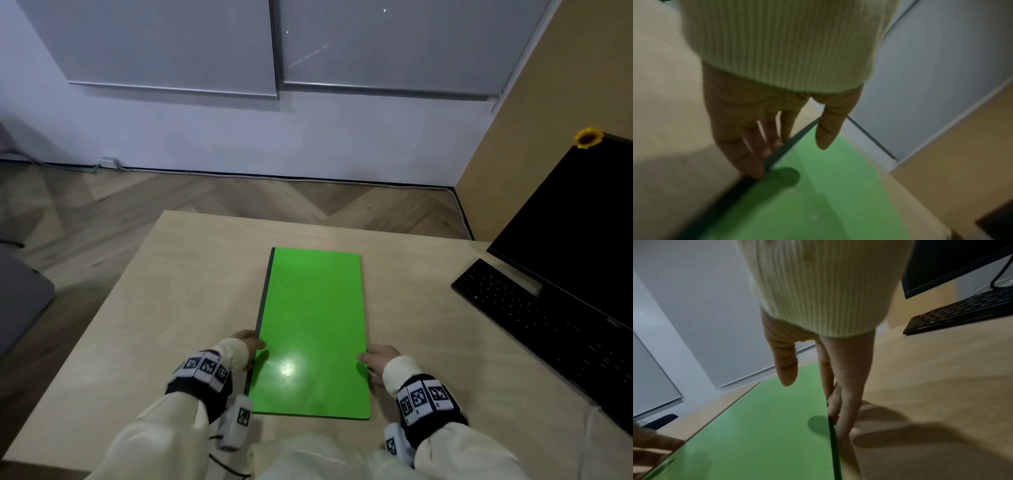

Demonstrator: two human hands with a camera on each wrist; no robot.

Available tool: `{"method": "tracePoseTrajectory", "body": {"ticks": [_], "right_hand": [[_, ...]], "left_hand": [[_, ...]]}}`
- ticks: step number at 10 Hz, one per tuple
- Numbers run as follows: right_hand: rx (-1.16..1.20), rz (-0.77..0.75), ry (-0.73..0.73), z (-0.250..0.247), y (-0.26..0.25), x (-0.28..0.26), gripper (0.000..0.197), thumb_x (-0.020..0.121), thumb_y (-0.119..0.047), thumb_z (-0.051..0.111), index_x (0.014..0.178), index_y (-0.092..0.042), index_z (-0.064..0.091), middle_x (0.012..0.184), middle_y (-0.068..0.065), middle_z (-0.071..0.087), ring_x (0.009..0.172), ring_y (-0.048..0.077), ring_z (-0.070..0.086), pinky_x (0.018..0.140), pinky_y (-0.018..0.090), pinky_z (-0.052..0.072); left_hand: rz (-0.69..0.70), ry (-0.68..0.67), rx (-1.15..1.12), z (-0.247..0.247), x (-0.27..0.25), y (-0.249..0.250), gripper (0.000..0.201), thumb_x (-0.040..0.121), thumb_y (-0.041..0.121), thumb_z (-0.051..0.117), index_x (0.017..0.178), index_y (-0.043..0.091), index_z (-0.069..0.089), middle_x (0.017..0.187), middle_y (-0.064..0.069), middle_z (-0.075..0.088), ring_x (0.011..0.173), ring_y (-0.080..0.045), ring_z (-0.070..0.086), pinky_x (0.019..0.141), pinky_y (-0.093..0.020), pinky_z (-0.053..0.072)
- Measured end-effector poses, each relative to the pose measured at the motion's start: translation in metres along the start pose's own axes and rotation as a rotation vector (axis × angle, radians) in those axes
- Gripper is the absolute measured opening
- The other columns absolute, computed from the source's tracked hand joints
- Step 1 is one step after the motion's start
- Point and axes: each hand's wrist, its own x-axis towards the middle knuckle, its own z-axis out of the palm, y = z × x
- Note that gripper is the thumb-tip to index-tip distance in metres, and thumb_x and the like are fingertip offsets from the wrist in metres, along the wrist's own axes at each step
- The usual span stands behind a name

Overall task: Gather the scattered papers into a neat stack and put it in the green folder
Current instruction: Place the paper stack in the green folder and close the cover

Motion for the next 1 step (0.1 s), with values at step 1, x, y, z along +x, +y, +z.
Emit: {"method": "tracePoseTrajectory", "body": {"ticks": [1], "right_hand": [[0.007, -0.012, 0.011, -0.007, 0.0029, -0.0059, 0.058, 0.086, -0.029, 0.058, 0.138, -0.01, 0.043, 0.144, 0.011, 0.046, 0.128, 0.028, 0.048, 0.108, 0.045, 0.04]], "left_hand": [[-0.014, 0.003, 0.068, -0.0191, -0.0114, -0.0273, 0.012, 0.088, -0.002, 0.054, 0.094, 0.003, 0.063, 0.069, -0.012, 0.063, 0.048, -0.018, 0.057, 0.037, -0.015, 0.045]]}}
